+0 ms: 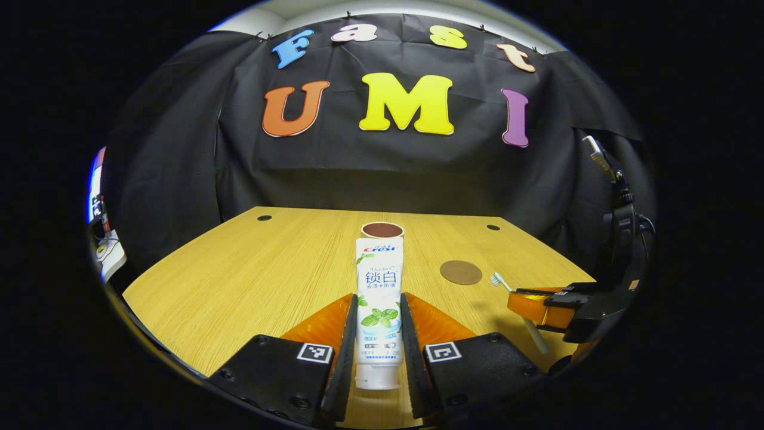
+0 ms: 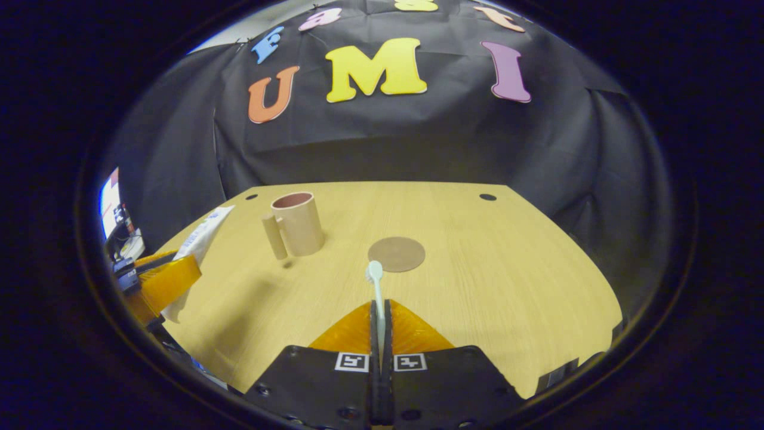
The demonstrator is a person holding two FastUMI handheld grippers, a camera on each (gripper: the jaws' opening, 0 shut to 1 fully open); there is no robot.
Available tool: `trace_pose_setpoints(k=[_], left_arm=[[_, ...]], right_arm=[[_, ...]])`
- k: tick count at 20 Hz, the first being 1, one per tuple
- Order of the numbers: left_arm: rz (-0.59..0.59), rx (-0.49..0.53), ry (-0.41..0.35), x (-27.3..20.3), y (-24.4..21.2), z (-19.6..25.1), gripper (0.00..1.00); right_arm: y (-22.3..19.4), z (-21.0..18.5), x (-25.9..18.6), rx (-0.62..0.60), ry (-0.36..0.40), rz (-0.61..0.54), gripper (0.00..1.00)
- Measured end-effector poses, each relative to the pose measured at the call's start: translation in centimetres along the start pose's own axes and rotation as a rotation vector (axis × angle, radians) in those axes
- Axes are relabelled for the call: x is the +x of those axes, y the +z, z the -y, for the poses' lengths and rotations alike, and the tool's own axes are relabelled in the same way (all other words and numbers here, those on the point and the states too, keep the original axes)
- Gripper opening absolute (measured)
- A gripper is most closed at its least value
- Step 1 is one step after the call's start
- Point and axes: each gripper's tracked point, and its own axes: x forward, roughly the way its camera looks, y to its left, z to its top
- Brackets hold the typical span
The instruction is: Put the toothbrush and toothpaste on the desktop into the cup, then pick up the cup and place it on the coaster on the desktop.
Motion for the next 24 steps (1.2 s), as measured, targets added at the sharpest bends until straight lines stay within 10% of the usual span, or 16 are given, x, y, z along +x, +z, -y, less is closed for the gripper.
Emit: trace_pose_setpoints(k=[12,24], left_arm=[[0.251,-0.075,-0.073,10.0,13.1,-1.1,0.42],[0.232,-0.078,-0.16,19.1,12.4,0.2,0.42]], right_arm=[[4.5,1.2,-4.5,0.012,-0.006,0.153,0.01],[5.6,2.1,-5.2,0.018,-0.023,0.202,0.0]])
